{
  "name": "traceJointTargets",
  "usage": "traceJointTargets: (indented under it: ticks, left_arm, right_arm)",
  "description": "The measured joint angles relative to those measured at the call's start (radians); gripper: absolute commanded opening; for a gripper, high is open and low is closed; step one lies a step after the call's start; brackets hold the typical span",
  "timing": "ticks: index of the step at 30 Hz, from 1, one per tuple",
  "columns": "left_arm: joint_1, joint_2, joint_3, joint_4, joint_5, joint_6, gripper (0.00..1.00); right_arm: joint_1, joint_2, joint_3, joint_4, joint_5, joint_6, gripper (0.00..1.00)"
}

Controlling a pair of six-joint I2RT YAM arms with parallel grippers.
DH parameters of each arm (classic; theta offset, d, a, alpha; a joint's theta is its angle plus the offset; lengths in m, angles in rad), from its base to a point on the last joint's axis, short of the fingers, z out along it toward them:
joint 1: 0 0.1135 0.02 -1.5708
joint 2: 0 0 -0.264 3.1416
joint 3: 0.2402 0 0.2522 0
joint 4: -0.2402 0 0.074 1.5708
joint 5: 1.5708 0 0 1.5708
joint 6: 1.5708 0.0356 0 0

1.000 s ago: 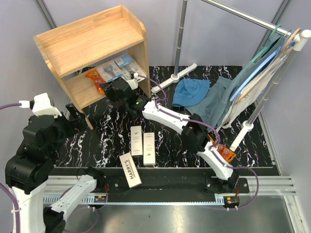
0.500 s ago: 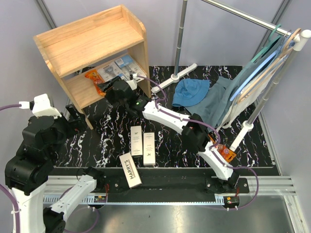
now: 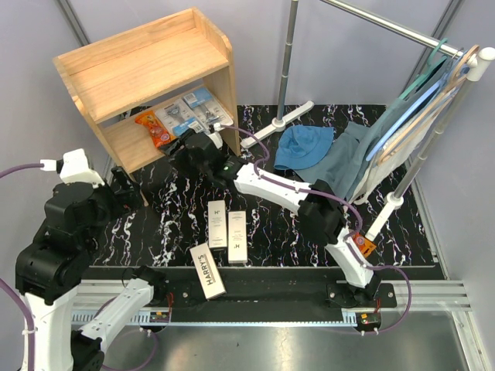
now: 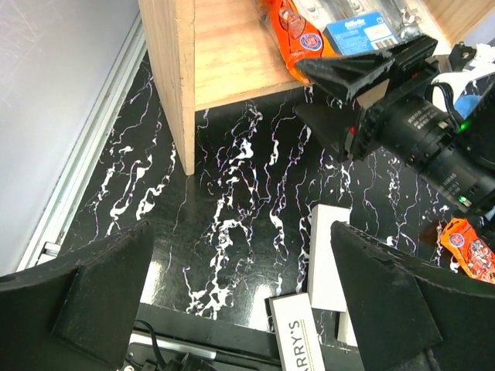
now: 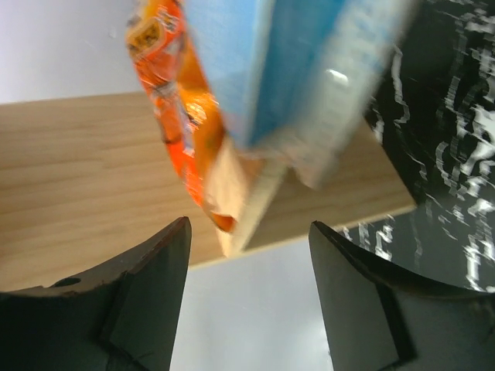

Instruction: Place and organize the shaving razors onto the shelf

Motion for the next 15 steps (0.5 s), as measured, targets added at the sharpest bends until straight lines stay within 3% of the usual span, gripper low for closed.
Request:
traceJointTargets:
  ticks: [7, 15]
  left_arm:
    - [0.0, 0.0, -0.027, 0.012, 0.01, 0.0, 0.99]
    - [0.0, -0.014, -0.103, 0.031, 0.057, -0.009, 0.99]
  right_arm:
    - [0.0, -0.168, -0.293, 0.059, -0.04, -0.006, 0.74]
    - [0.0, -0.521, -0.652, 0.089, -0.045, -0.09, 0.74]
